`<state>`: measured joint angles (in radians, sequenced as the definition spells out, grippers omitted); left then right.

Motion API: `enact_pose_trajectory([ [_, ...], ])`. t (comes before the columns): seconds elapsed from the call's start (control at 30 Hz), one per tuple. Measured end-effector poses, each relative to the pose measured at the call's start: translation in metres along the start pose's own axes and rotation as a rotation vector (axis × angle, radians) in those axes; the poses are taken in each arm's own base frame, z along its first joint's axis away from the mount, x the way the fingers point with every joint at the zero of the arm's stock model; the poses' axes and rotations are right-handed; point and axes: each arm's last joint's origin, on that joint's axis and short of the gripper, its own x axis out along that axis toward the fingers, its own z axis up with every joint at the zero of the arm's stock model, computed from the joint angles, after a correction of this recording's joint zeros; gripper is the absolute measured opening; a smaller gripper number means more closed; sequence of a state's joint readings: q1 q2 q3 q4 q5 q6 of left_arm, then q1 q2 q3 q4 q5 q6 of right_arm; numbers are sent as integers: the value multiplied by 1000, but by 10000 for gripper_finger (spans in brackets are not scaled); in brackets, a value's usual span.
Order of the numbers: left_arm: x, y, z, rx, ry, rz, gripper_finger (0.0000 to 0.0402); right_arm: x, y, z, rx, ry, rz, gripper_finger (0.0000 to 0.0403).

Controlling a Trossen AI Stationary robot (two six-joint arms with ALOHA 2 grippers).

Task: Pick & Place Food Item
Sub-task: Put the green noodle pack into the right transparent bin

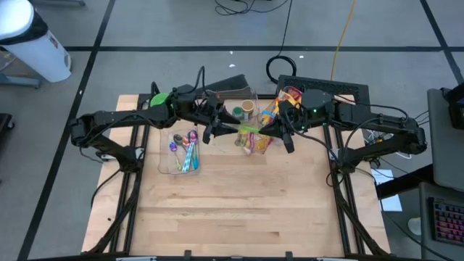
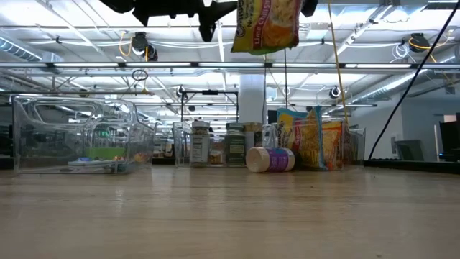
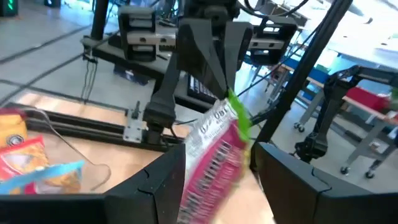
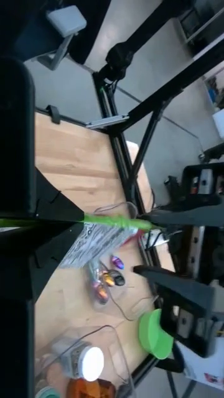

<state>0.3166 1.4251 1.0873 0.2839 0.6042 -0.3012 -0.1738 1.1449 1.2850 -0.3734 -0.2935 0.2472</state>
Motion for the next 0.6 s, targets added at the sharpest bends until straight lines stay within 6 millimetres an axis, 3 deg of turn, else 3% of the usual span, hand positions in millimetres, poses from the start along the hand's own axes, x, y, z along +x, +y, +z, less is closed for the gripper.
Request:
enact_pose_trajectory([
  [0.6,7,-7,-1,-16,-20,-29,200,7,-1,3,-19,-24,37,0],
])
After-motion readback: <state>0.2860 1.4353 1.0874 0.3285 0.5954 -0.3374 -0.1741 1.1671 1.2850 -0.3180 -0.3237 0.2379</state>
